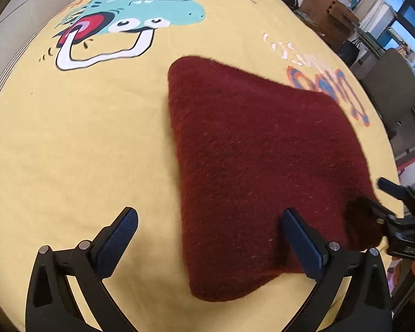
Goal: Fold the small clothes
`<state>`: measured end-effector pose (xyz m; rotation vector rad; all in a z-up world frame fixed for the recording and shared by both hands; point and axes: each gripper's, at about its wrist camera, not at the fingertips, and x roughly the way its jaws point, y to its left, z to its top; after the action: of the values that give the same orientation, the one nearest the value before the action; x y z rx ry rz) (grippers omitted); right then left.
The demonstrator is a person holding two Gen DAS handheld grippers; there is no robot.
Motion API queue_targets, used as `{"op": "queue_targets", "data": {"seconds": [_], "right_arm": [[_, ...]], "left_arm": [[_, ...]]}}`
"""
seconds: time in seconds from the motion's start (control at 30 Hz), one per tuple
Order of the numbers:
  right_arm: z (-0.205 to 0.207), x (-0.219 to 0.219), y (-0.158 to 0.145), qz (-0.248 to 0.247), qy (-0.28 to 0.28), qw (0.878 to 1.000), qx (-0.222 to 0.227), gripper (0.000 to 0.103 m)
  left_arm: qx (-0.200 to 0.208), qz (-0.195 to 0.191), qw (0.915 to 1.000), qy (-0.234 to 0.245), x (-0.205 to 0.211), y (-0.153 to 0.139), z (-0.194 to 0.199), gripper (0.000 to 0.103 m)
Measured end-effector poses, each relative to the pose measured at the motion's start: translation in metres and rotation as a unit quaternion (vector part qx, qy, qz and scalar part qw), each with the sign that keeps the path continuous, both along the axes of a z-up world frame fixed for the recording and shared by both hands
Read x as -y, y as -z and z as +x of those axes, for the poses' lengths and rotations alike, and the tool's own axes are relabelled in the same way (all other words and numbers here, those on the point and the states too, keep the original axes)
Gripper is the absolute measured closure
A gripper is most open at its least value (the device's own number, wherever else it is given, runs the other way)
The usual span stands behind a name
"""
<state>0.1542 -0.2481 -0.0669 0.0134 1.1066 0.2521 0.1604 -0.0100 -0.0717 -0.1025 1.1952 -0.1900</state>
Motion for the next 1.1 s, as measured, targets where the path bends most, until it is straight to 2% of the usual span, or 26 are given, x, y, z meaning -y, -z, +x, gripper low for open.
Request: {"op": "queue_targets", "data": {"seconds": [0.07,0.17,0.3,0.37,0.43,0.5,0.67,0.8,0.97,1.03,1.1], "right_arm": [[-0.002,0.004,0.003,-0.012,0.006,1.0,0.013,0.001],[-0.002,0.011,0.013,-0.029,0.015,0.999,0.014,0.001],[-0.002,0.019,0.031,-0.025,0.02,0.999,0.012,0.001],[-0.004,0.022,0.042,-0.025,0.022,0.999,0.012,0.001],[-0.006,0.026,0.048,-0.011,0.029,0.999,0.011,0.001],[-0.008,0.029,0.047,0.0,0.037,0.999,0.01,0.001],[-0.018,0.033,0.021,0.015,0.046,0.999,0.018,0.001],[-0.032,0.038,-0.014,0.011,0.054,0.997,0.046,0.001],[-0.058,0.051,-0.06,-0.001,0.059,0.995,0.08,0.001],[-0.07,0.057,-0.073,-0.008,0.06,0.994,0.094,0.001],[-0.083,0.064,-0.084,-0.015,0.06,0.993,0.103,0.001]], "left_arm": [[-0.009,0.0,1.0,0.002,0.0,0.01,0.001,0.001],[-0.011,-0.026,0.9995,-0.017,-0.006,0.019,-0.001,0.001],[0.005,-0.022,0.9997,-0.006,-0.007,0.033,-0.005,0.0],[0.006,-0.037,0.9993,-0.006,-0.01,0.041,-0.007,0.0],[0.006,-0.051,0.9986,-0.016,-0.014,0.043,-0.009,0.001],[0.015,-0.042,0.9989,-0.017,-0.013,0.038,-0.011,0.001],[0.031,-0.013,0.9989,-0.031,-0.01,0.011,-0.025,0.001],[0.059,0.032,0.9974,-0.027,-0.004,-0.018,-0.047,0.001],[0.086,0.057,0.9936,-0.047,-0.012,-0.058,-0.082,0.001],[0.102,0.053,0.9921,-0.049,-0.016,-0.075,-0.097,0.001],[0.115,0.066,0.9899,-0.05,-0.014,-0.086,-0.11,0.001]]}}
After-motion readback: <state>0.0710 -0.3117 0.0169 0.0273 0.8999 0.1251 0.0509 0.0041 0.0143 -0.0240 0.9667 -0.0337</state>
